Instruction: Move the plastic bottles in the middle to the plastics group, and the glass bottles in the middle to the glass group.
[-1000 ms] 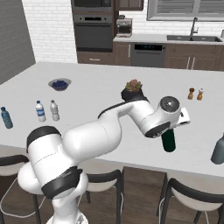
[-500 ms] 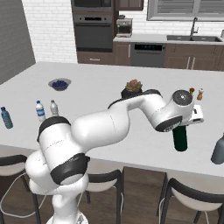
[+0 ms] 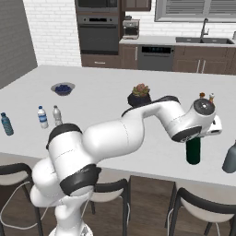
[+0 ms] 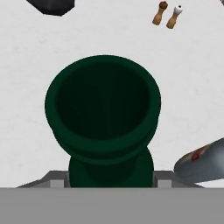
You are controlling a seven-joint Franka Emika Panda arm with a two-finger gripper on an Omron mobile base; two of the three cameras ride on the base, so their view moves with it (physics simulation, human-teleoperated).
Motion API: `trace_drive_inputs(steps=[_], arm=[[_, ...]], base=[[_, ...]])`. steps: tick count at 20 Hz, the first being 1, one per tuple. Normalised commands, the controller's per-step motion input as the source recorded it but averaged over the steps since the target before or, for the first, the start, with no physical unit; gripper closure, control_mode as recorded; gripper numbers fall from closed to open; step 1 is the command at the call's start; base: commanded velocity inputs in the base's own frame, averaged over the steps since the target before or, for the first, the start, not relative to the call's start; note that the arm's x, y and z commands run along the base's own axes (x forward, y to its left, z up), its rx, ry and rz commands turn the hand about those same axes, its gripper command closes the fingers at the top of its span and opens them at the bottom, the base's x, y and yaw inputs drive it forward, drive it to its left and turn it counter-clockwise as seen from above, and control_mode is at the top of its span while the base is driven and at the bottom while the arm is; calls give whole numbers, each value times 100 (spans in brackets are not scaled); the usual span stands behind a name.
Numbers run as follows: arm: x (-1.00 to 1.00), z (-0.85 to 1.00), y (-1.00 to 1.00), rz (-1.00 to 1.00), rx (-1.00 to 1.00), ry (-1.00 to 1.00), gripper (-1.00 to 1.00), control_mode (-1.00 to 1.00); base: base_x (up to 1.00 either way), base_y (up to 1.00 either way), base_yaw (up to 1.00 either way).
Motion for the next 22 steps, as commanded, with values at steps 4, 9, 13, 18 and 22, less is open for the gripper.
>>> trace_drive_inputs(steps=[4,9,13,18,22], arm=[[0,-7,-10,-4,0,-3,100,-100],[9,-1,-9,-11,0,-2,100,-100],[27,0,-4,-14,0,0,100,-100],[24,-10,0,-12,0,0,100,-100],[18,-22,0,-6,0,0,100,-100]], base=[[0,0,0],[0,0,0],[0,0,0],[0,0,0],[0,0,0]])
